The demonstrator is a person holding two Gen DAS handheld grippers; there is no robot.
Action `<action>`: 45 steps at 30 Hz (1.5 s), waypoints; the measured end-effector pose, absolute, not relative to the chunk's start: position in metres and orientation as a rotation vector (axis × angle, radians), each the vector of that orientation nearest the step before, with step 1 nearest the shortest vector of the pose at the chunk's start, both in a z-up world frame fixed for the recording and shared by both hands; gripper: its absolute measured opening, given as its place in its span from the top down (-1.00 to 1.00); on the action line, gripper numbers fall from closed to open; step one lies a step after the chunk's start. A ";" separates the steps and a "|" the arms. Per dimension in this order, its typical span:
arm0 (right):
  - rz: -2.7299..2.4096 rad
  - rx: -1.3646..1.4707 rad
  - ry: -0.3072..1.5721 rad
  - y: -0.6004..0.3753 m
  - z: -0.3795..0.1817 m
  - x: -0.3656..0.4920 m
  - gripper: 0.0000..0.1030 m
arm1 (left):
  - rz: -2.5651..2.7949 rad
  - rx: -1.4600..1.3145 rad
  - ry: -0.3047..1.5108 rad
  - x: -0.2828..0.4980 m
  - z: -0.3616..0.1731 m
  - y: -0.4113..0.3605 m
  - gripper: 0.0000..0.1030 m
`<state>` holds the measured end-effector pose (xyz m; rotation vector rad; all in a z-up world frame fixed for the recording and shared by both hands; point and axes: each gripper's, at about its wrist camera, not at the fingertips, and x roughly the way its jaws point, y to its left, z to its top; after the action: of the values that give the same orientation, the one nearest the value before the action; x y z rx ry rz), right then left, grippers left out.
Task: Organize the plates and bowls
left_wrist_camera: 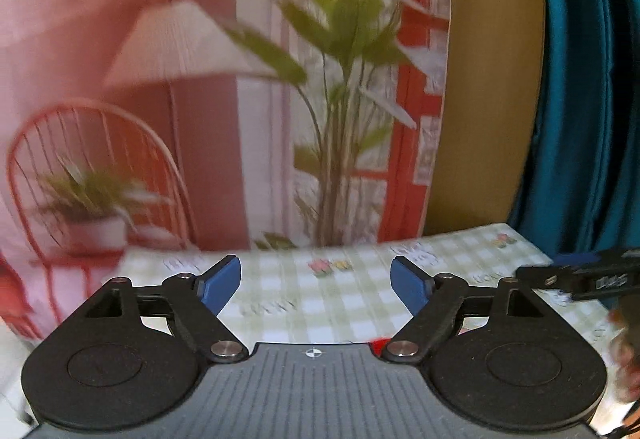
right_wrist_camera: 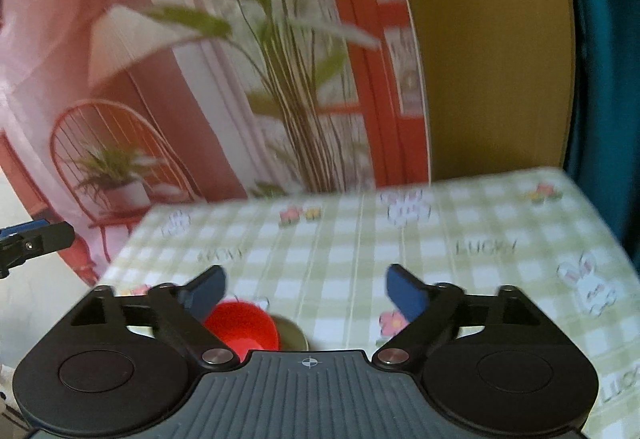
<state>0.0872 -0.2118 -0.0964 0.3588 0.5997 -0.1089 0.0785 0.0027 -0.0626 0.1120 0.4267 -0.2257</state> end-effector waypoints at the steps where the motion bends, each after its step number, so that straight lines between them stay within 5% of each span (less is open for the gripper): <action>1: -0.112 0.347 0.575 -0.212 -0.088 0.082 -0.90 | -0.205 0.133 0.406 0.074 -0.058 0.001 -0.65; 5: -0.125 0.316 0.503 -0.208 -0.059 0.068 -0.99 | -0.148 0.172 0.326 0.054 -0.039 -0.003 -0.78; 21: -0.176 0.269 0.371 -0.179 0.033 0.011 -0.99 | -0.132 0.046 0.237 -0.009 0.034 0.016 -0.79; 45: -0.170 0.211 0.326 -0.157 0.059 -0.007 -0.99 | -0.119 0.043 0.219 -0.029 0.039 0.019 -0.79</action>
<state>-0.0075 -0.1567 0.0588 0.2110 0.3259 -0.1700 -0.0287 0.0195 0.0394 0.0431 0.2188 -0.1188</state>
